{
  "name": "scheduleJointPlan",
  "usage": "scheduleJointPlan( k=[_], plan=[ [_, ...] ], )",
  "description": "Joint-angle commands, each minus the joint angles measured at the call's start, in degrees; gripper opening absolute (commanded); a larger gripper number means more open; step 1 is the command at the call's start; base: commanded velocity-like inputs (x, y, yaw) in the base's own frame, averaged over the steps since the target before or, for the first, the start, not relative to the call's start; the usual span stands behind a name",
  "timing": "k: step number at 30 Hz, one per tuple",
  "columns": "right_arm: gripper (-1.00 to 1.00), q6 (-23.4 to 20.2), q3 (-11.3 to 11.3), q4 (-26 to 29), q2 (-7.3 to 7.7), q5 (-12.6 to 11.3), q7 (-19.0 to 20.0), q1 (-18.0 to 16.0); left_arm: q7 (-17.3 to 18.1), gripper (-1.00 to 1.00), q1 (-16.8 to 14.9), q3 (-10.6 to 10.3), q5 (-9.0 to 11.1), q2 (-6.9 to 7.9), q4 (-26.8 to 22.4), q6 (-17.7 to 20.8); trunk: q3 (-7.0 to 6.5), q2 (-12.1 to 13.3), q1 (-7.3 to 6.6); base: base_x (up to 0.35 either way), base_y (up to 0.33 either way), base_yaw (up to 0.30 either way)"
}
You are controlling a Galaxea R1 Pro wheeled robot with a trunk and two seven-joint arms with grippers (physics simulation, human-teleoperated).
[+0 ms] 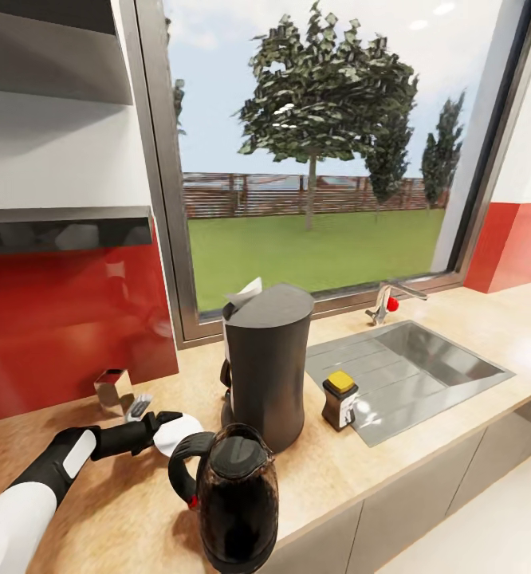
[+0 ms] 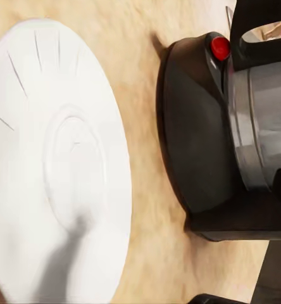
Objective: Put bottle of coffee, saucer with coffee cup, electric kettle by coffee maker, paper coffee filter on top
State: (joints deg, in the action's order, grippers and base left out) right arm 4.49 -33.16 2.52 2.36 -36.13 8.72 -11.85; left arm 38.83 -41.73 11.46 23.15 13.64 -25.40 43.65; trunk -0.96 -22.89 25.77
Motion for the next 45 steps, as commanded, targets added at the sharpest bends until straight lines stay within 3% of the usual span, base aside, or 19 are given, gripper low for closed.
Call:
scheduleJointPlan(
  k=[1, 11, 26, 38, 45],
  plan=[
    [1.0, 0.17, -0.46, -0.06, 0.01, -0.6, 0.25, -0.02, 0.12, 1.0, -0.02, 0.23, -0.05, -0.02, 0.01, 0.3, 0.02, -0.04, 0.02, 0.0, 0.0, 0.0],
    [1.0, 0.17, -0.46, -0.06, 0.01, -0.6, 0.25, -0.02, -0.04, 1.0, -0.02, -0.1, -0.11, 0.13, -0.4, 0.44, 0.02, -0.04, 0.02, -0.04, 0.03, 0.0],
    [1.0, 0.17, -0.5, -0.06, -0.23, -0.6, 0.25, -0.02, -0.07, 1.0, -0.02, -0.12, -0.12, 0.16, -0.6, 0.47, 0.02, -0.04, 0.02, -0.267, 0.19, 0.0],
    [1.0, 0.19, -0.44, 0.06, -0.4, -0.6, 0.25, -0.02, -0.09, 1.0, -0.12, -0.01, 0.03, 0.45, -1.07, 0.71, 0.02, -0.04, 0.02, -0.321, 0.019, 0.0],
    [1.0, 0.31, -0.27, 0.33, -0.33, -0.6, 0.23, -0.02, 0.23, 1.0, -0.34, 0.1, 0.15, 0.78, -1.98, 1.09, 0.02, -0.04, 0.02, -0.109, 0.0, 0.0]
  ],
)
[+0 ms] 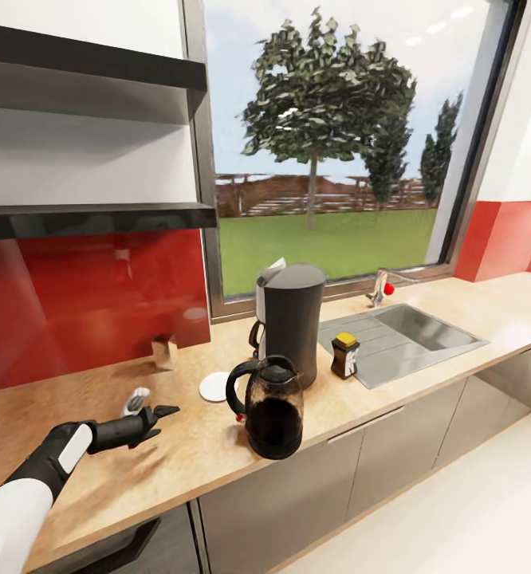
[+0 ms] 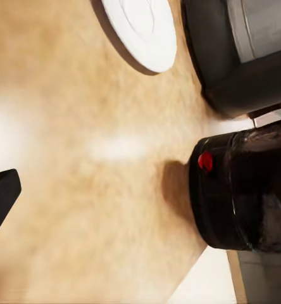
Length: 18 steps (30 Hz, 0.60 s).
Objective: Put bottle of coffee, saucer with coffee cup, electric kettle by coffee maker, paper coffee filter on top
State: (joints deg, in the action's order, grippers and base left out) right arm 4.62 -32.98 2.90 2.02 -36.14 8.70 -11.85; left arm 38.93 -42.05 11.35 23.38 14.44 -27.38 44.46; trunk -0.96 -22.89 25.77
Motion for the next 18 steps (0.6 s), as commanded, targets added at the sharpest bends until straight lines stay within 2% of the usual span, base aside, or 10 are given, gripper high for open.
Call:
scheduleJointPlan(
  k=[1, 6, 11, 18],
  plan=[
    [1.0, 0.19, -0.43, 0.0, 0.01, -0.6, 0.25, -0.02, 0.15, 1.0, -0.01, 0.19, -0.05, 0.07, -0.87, 0.35, 0.03, -0.03, 0.02, -0.014, 0.0, 0.0],
    [1.0, 1.07, -0.42, 0.07, 0.01, -0.6, 0.26, -0.02, 0.23, 1.0, 0.03, 0.16, 0.01, 0.29, -6.55, 2.47, 0.03, -0.03, 0.02, -0.004, 0.0, 0.0],
    [1.0, 3.0, -0.38, 0.09, 0.04, -0.6, 0.27, 0.0, 0.77, 1.0, 0.18, 0.09, 0.14, 1.01, -12.65, 6.98, 0.03, -0.03, 0.02, 0.0, 0.0, 0.0],
    [1.0, 3.27, -0.33, 0.04, 0.14, -0.68, 0.27, -0.02, 3.01, 1.0, 0.29, -0.01, 0.1, 1.38, -14.49, 7.7, 0.03, -0.03, 0.02, 0.0, 0.0, -0.01]
  ],
)
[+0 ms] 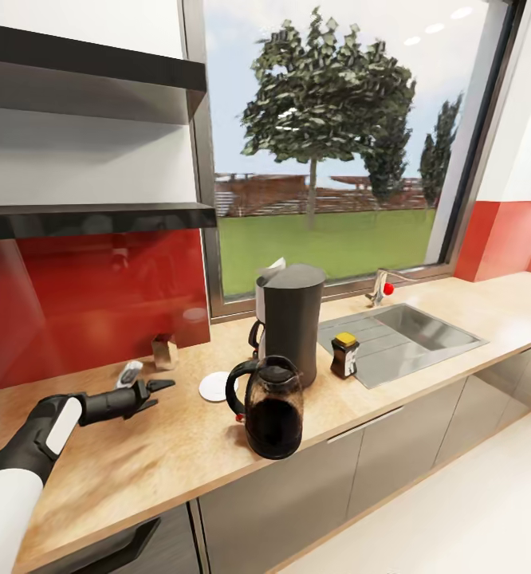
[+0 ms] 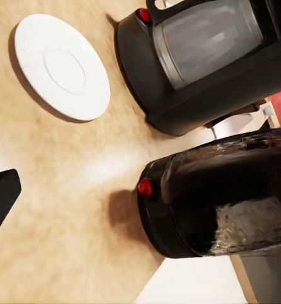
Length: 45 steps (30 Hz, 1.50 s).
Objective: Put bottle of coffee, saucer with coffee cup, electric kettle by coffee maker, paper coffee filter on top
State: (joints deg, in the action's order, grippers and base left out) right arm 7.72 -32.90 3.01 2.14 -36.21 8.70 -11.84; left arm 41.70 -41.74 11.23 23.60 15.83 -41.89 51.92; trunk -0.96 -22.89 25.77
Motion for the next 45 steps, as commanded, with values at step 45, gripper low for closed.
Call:
scheduleJointPlan(
  k=[45],
  plan=[
    [1.0, 0.19, 0.38, -0.19, 0.06, -0.62, 0.26, -0.02, 1.23, 1.0, 0.97, 0.02, -0.35, 0.17, 0.57, -0.38, 0.02, -0.04, 0.02, -0.267, 0.039, -0.265]
  ],
)
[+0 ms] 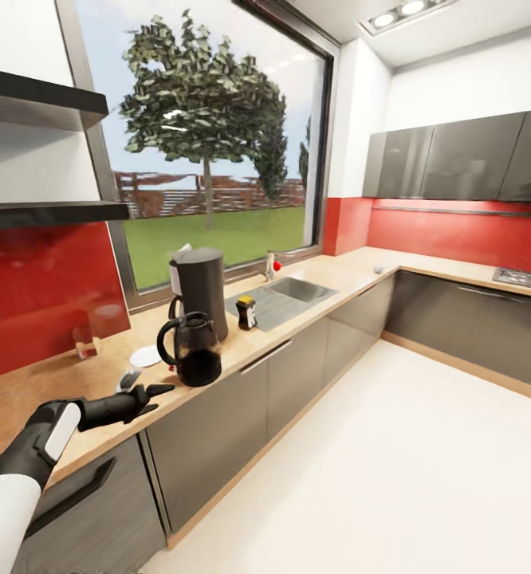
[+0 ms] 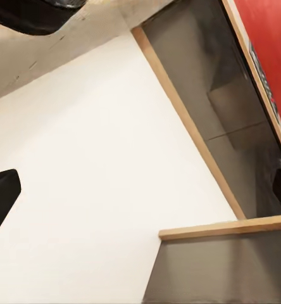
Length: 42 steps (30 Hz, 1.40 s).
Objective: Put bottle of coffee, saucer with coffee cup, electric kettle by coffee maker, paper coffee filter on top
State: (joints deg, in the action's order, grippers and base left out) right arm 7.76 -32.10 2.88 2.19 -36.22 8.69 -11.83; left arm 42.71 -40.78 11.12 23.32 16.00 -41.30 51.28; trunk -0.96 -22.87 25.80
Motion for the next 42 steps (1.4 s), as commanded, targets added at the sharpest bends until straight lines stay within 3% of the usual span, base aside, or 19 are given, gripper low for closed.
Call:
scheduleJointPlan(
  k=[1, 7, 21, 28, 32, 38, 42],
  plan=[
    [1.0, 0.15, -0.42, -0.07, 0.01, -0.61, 0.28, -0.03, 0.23, 1.0, 0.5, 0.13, -0.06, 0.0, -0.08, 0.24, 0.02, -0.05, -0.01, -0.335, -0.153, -0.276],
    [1.0, 0.15, -0.42, -0.01, 0.01, -0.61, 0.28, -0.03, 0.27, 1.0, 1.92, -0.29, 0.0, -0.27, -0.49, 0.22, 0.02, -0.05, -0.01, -0.316, -0.142, -0.276],
    [1.0, 0.15, -0.38, 0.02, 0.01, -0.61, 0.28, -0.03, 0.44, 1.0, 3.82, -5.56, 0.09, -0.97, 0.0, 0.03, 0.02, -0.05, -0.01, -0.034, -0.014, -0.276],
    [1.0, 0.15, -0.34, 0.02, 0.01, -0.61, 0.28, -0.03, 0.47, 1.0, 7.16, -8.11, 0.0, -1.31, 0.13, -0.7, 0.02, -0.05, -0.01, 0.0, 0.0, -0.287],
    [1.0, 0.15, -0.33, 0.02, 0.01, -0.67, 0.28, -0.03, 0.45, 1.0, 10.13, -11.64, -0.04, -1.36, 0.5, -5.7, 0.02, -0.05, -0.01, 0.0, 0.0, -0.294],
    [1.0, 0.15, -0.35, 0.02, 0.01, -0.69, 0.28, -0.03, 0.44, 1.0, 13.94, -17.6, -0.14, -1.41, 1.95, -9.32, 0.02, -0.05, -0.01, 0.0, 0.0, -0.295],
    [1.0, 0.15, -0.41, 0.02, 0.01, -0.69, 0.28, -0.01, 0.16, 1.0, 17.28, -21.01, -0.32, -1.26, 4.46, -17.52, 0.02, -0.05, -0.01, 0.0, 0.0, -0.295]
  ],
)
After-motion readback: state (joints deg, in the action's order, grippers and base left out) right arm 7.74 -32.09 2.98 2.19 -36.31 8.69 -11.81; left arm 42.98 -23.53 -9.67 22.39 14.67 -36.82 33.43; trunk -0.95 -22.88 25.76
